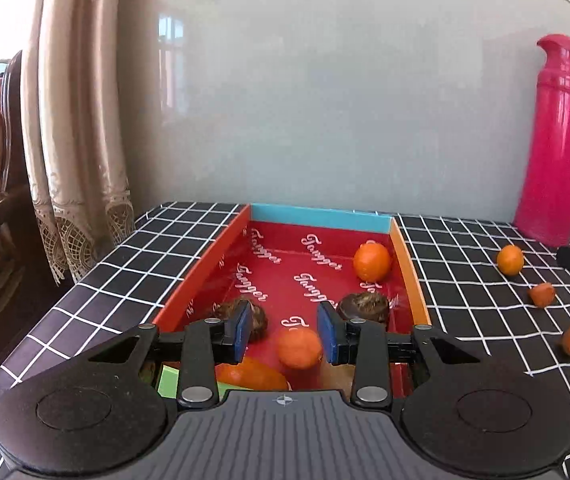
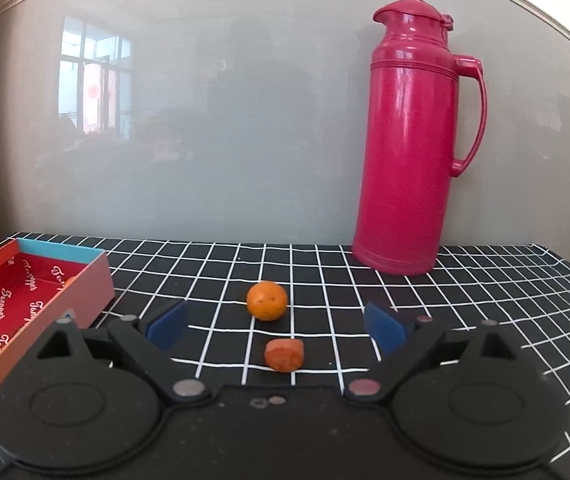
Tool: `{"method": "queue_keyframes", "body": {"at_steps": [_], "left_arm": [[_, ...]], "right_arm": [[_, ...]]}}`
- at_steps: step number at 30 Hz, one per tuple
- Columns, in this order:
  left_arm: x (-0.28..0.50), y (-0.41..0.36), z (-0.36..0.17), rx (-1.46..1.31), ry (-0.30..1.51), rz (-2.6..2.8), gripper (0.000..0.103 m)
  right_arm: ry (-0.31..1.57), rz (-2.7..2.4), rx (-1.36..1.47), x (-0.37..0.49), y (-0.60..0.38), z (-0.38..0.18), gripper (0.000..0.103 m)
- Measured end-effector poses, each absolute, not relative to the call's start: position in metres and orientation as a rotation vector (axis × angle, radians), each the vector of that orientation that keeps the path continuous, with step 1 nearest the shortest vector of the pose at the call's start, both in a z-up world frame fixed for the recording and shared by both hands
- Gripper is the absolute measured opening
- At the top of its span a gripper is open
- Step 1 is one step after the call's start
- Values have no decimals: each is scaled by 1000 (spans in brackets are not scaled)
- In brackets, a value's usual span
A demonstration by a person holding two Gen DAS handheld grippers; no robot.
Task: Organize fruits
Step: 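Carry the orange chunk into the red box and open the left tool, then reach the right tool to another orange cut chunk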
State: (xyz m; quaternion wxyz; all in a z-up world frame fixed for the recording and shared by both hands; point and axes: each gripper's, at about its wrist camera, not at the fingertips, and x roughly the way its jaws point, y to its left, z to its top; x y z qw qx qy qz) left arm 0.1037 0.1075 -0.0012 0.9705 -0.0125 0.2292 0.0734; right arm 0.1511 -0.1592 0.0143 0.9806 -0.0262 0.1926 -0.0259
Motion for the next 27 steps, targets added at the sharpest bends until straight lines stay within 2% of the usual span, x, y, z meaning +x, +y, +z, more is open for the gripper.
{"method": "queue_keyframes", "body": {"at_steps": [3, 8, 10, 18, 27], "left_arm": [[101, 107, 0, -17, 444, 152, 68], [96, 101, 5, -4, 420, 153, 79], [95, 98, 5, 11, 412, 159, 87], [91, 97, 9, 34, 383, 187, 98], [92, 89, 9, 38, 376, 185, 100]], "right_arm": [[384, -50, -61, 149, -158, 16, 94], [368, -57, -67, 144, -163, 21, 94], [363, -64, -65, 141, -169, 25, 94], [354, -127, -51, 131, -205, 29, 94], [374, -161, -31, 121, -238, 26, 94]]}}
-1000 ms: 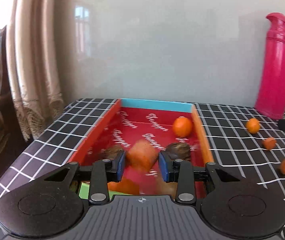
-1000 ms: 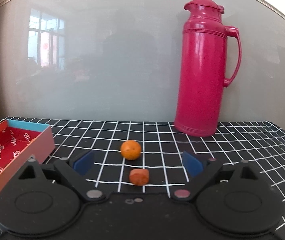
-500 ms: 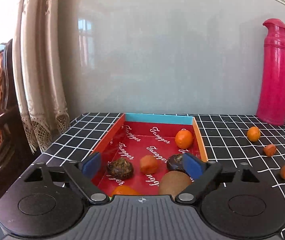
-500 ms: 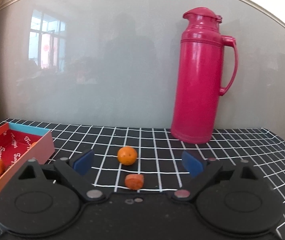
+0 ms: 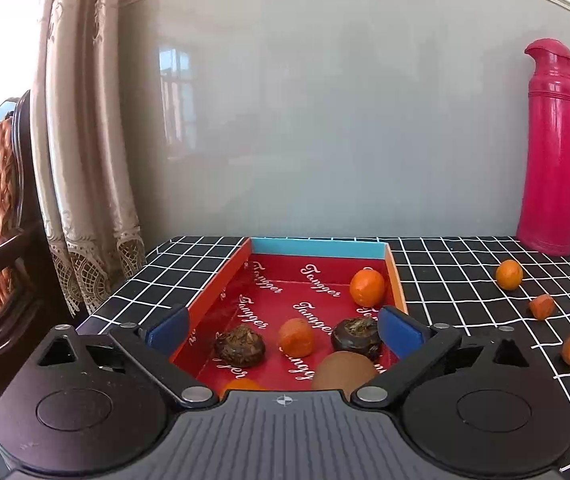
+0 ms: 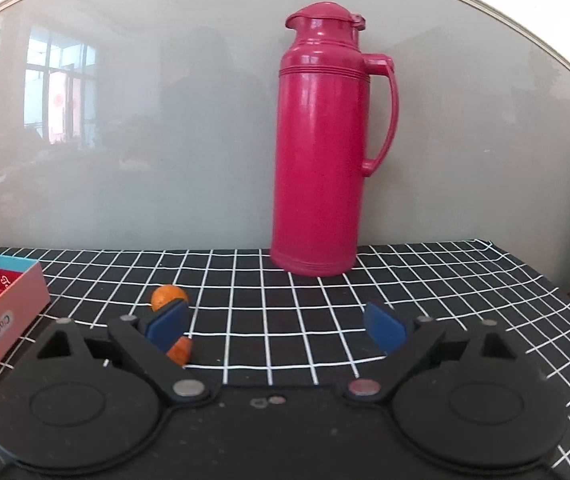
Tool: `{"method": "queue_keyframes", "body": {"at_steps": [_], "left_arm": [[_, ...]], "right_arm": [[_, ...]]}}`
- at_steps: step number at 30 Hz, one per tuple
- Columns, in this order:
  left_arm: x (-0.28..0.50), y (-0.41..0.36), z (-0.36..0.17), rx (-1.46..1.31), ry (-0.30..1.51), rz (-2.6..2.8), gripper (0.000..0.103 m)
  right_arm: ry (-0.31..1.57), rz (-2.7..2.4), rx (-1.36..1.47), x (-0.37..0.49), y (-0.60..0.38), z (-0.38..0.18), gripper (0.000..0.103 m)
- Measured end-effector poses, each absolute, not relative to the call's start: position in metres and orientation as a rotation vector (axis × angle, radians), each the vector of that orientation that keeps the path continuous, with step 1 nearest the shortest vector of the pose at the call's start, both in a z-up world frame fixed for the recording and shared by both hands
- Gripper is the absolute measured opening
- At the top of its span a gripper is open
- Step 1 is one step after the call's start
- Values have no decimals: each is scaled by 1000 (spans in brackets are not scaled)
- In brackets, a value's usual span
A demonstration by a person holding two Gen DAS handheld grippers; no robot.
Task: Organize fruits
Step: 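Reach the right tool to another orange cut chunk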
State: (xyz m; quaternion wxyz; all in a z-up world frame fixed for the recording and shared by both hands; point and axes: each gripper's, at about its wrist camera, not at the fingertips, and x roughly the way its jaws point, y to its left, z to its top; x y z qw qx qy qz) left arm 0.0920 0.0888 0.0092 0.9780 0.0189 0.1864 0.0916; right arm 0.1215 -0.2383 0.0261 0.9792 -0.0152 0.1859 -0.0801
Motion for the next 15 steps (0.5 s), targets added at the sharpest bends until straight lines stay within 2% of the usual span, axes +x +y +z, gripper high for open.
{"method": "queue_keyframes", "body": {"at_steps": [15], "left_arm": [[92, 83, 9, 41, 362, 183, 100]], "right_arm": [[388, -77, -101, 123, -212, 14, 94]]}}
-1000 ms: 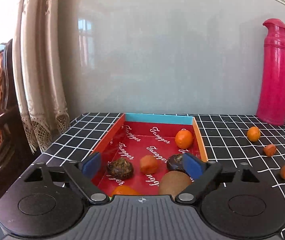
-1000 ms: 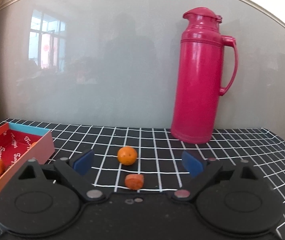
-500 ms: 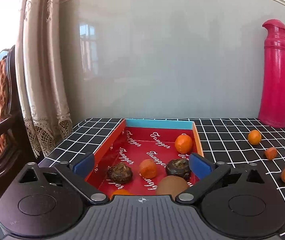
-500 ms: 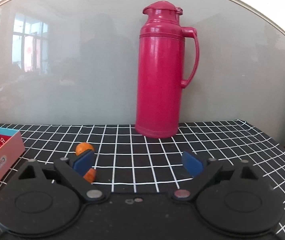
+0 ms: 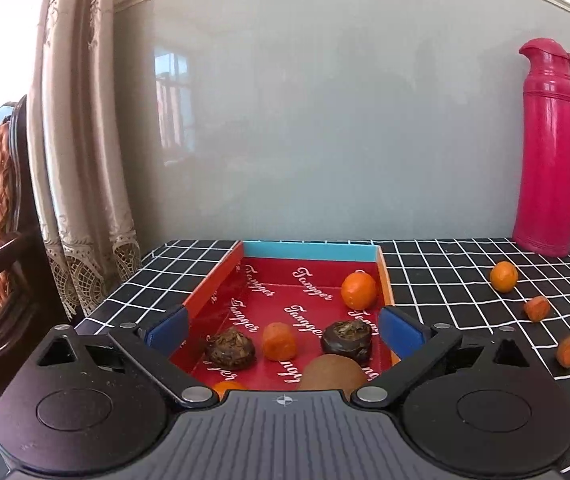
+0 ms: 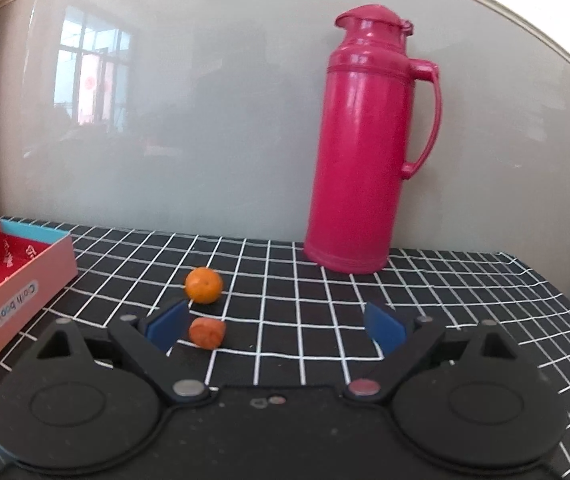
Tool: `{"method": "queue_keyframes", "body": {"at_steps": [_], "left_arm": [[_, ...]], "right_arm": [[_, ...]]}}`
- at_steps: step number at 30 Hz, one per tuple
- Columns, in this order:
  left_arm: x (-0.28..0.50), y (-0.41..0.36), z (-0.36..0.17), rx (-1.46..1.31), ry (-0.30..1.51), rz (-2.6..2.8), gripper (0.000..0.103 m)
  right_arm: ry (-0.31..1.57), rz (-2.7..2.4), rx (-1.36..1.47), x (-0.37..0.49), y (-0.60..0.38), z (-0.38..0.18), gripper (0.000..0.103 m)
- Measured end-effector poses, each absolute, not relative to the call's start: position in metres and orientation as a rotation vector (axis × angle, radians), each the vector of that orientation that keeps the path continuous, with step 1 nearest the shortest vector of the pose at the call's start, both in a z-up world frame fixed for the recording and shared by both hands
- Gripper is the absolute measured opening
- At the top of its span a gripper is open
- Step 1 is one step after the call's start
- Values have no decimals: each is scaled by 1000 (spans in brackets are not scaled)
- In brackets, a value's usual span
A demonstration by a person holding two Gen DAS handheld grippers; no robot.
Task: Organize fruits
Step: 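Reach the right tool to another orange cut chunk, then close the right tool on the orange chunk and lift it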
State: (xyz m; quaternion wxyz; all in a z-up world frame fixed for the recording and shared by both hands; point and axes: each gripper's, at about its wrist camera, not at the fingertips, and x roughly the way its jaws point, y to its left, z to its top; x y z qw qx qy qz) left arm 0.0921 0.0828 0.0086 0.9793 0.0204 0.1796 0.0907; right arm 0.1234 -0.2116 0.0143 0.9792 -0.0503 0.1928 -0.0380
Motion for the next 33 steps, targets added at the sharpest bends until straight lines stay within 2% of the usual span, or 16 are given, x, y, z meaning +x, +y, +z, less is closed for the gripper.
{"method": "queue_keyframes", "body": {"at_steps": [14, 17, 19, 24, 29, 33], "left_arm": [[95, 127, -2, 32, 375, 292, 100], [95, 137, -4, 23, 378, 314, 100], [96, 144, -6, 14, 384, 327, 101], [99, 155, -11, 16, 407, 339, 101], [99, 163, -12, 12, 412, 342, 101], [98, 167, -12, 8, 412, 345, 101]], "right_arm": [[472, -78, -99, 172, -175, -15, 89], [502, -87, -92, 185, -173, -19, 71], [515, -105, -96, 193, -172, -21, 69], [552, -117, -72, 208, -172, -23, 53], [592, -112, -79, 216, -167, -30, 49], [639, -99, -53, 221, -169, -35, 39]]}}
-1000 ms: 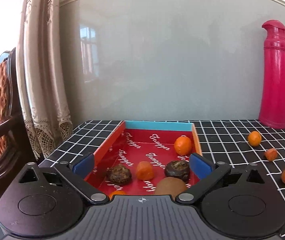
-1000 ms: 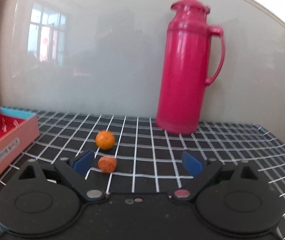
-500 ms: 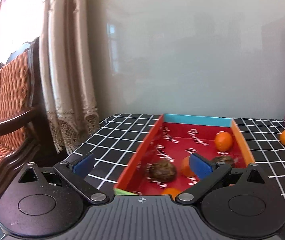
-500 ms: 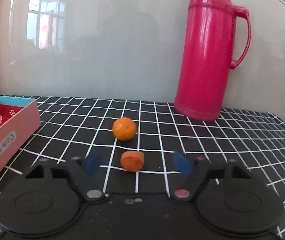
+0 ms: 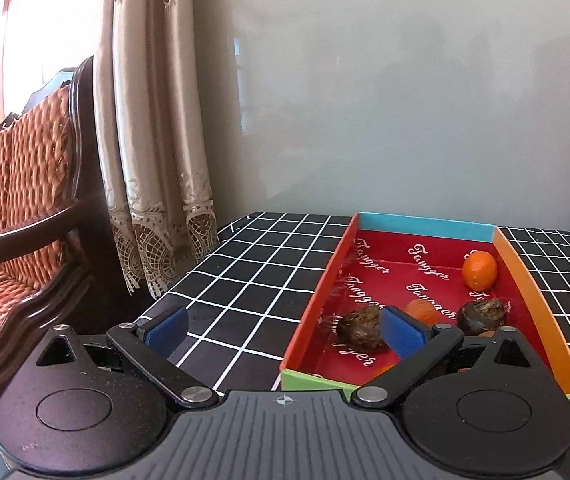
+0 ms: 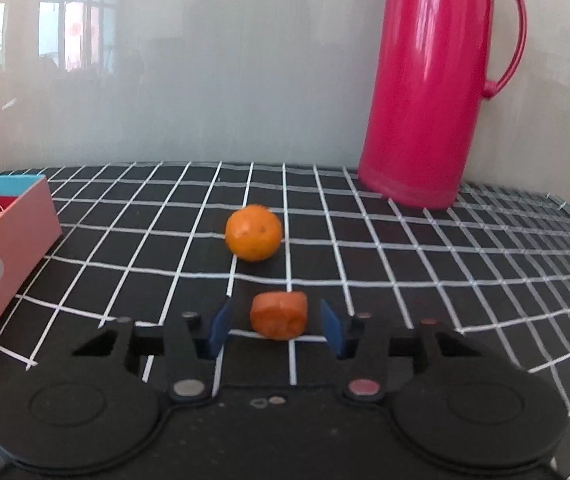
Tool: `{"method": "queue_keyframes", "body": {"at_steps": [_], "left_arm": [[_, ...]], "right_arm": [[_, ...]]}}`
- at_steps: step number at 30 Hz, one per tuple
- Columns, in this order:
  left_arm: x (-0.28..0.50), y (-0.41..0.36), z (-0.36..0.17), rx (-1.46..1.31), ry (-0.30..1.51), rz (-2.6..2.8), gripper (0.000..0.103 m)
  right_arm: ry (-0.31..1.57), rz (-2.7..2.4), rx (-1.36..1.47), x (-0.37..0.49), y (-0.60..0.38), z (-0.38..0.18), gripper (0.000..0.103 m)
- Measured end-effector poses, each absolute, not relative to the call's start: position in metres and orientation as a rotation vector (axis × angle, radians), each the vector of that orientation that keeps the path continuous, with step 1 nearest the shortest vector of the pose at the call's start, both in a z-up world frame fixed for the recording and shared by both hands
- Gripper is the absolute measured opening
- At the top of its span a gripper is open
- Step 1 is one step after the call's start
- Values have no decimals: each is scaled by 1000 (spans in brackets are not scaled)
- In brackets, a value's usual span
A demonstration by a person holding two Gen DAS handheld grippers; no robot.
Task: Organize fruits
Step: 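Close the right tool on the orange chunk and lift it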
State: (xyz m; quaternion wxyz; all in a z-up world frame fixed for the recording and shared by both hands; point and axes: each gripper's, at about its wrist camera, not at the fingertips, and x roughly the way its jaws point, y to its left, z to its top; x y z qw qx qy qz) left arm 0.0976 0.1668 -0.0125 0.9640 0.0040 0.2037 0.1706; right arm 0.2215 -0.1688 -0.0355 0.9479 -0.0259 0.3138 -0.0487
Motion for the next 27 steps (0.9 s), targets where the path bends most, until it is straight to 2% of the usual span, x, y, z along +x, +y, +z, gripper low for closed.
{"method": "queue_keyframes", "body": {"at_steps": [3, 27], "left_arm": [[96, 171, -12, 3, 411, 350, 101], [92, 164, -9, 10, 403, 347, 101]], "right_arm": [[644, -88, -47, 222, -168, -36, 28], [557, -52, -49, 201, -153, -7, 28]]}}
